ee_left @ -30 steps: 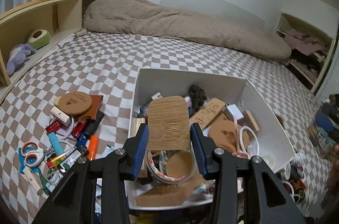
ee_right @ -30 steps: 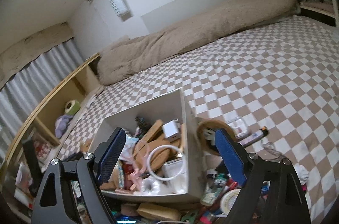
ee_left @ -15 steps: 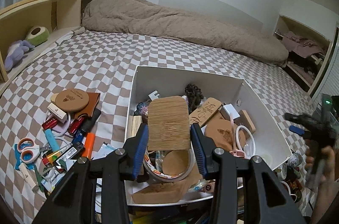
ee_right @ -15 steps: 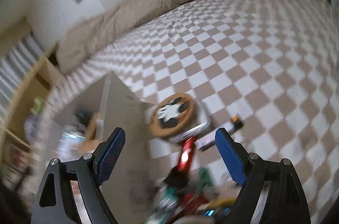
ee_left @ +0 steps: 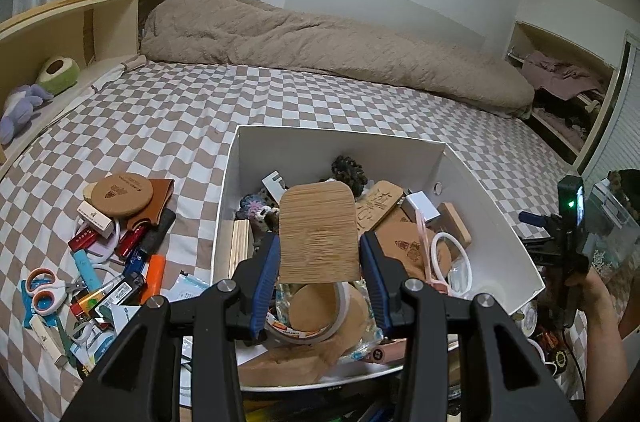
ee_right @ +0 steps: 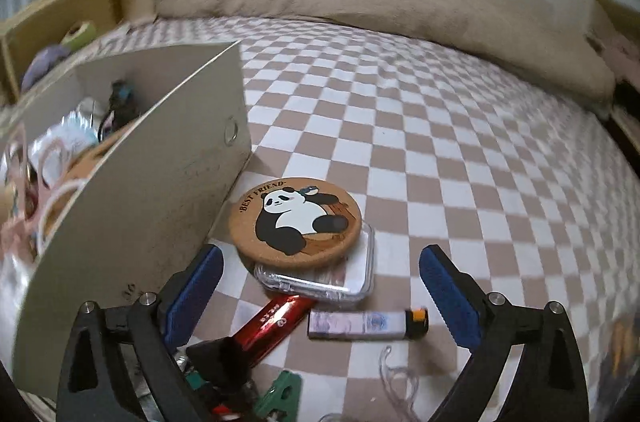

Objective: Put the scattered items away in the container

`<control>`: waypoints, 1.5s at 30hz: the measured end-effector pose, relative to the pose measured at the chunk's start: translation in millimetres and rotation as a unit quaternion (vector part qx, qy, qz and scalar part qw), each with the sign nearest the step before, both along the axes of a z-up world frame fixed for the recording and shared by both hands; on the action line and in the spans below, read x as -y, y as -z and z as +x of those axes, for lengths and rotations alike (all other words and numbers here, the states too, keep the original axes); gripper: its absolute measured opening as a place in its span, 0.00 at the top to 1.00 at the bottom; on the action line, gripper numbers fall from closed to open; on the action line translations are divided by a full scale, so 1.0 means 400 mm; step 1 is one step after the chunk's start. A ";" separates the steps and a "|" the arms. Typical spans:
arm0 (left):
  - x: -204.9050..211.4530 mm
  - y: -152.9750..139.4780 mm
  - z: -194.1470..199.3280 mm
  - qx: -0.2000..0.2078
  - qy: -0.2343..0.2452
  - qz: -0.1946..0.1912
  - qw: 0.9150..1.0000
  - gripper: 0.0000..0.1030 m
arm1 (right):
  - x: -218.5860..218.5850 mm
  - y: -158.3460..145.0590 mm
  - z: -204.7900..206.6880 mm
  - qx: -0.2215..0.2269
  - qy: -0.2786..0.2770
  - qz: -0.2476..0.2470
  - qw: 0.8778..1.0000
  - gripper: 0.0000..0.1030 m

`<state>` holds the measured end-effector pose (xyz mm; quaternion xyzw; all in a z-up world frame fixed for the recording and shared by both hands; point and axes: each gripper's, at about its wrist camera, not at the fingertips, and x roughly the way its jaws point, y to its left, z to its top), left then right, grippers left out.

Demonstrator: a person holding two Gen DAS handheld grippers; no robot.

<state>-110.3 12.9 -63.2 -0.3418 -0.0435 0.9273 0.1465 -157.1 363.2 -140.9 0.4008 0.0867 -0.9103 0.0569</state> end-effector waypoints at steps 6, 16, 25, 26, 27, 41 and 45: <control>-0.021 0.008 -0.002 0.007 0.005 -0.011 1.000 0.60 | 0.026 0.041 -0.053 0.029 -0.022 0.031 0.999 0.04; -0.040 0.033 -0.008 0.034 -0.004 -0.064 0.997 0.60 | 0.049 0.068 -0.110 0.050 -0.032 0.038 0.998 0.04; -0.047 0.049 -0.009 0.047 0.001 -0.079 0.996 0.60 | 0.036 0.069 -0.129 0.055 -0.026 -0.006 0.998 0.14; -0.048 0.049 -0.008 0.047 0.002 -0.079 0.996 0.60 | 0.039 0.070 -0.128 0.054 -0.025 -0.006 0.998 0.14; -0.047 0.048 -0.009 0.047 0.002 -0.079 0.996 0.60 | 0.039 0.070 -0.127 0.054 -0.024 -0.006 0.998 0.15; -0.024 0.031 -0.005 0.037 -0.013 -0.069 0.997 0.60 | -0.007 0.011 -0.072 0.026 0.015 -0.074 0.997 0.16; -0.021 0.027 0.000 0.032 -0.016 -0.068 0.997 0.49 | -0.031 -0.021 -0.055 0.020 0.039 -0.101 0.994 0.16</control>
